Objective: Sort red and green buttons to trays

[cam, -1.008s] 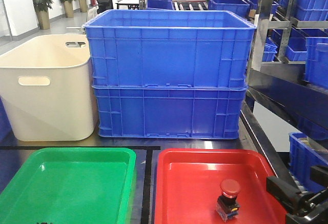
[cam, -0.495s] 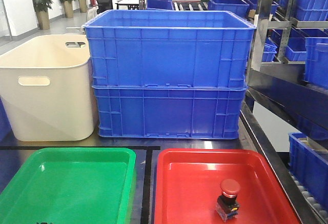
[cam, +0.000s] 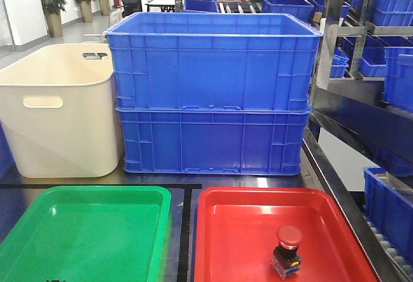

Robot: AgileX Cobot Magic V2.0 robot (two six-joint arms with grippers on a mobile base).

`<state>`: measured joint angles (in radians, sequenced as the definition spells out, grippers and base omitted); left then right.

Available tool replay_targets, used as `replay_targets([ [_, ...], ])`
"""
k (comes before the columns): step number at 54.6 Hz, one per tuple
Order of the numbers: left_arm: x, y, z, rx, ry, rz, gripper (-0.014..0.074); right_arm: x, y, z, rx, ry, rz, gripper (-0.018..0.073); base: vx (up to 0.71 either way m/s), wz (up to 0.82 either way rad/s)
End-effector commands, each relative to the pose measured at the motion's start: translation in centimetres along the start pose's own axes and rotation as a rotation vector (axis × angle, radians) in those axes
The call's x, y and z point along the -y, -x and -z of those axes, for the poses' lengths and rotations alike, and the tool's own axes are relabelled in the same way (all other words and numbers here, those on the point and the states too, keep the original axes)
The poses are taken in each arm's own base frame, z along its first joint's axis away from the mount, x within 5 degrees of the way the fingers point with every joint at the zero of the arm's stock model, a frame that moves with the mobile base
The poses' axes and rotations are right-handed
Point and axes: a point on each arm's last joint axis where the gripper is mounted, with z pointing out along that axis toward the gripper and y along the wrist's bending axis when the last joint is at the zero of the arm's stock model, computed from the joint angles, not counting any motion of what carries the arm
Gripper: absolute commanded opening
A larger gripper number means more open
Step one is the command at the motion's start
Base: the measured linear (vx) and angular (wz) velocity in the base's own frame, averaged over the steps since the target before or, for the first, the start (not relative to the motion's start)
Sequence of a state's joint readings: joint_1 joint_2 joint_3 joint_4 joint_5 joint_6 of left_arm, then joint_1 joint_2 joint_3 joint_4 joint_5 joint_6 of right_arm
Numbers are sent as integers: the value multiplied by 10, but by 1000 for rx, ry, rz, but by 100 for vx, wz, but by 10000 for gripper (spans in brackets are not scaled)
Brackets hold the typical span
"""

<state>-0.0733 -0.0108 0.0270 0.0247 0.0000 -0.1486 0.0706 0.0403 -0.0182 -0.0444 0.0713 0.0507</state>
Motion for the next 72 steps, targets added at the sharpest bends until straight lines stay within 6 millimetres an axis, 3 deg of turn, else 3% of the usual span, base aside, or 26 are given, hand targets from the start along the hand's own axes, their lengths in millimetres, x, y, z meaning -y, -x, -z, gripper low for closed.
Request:
replay_targets([
  [1,2,14,1,100,-14,14,-6,2,-4,1,85,-42,10,-13,0,0],
  [7,2,14,1,100,-14,14,-6,4,-17,3,4,-62,14,-12,0,0],
  [72,2,14,1,100,-14,14,-6,3,-15,3,30,-61,11,-12,0,0],
])
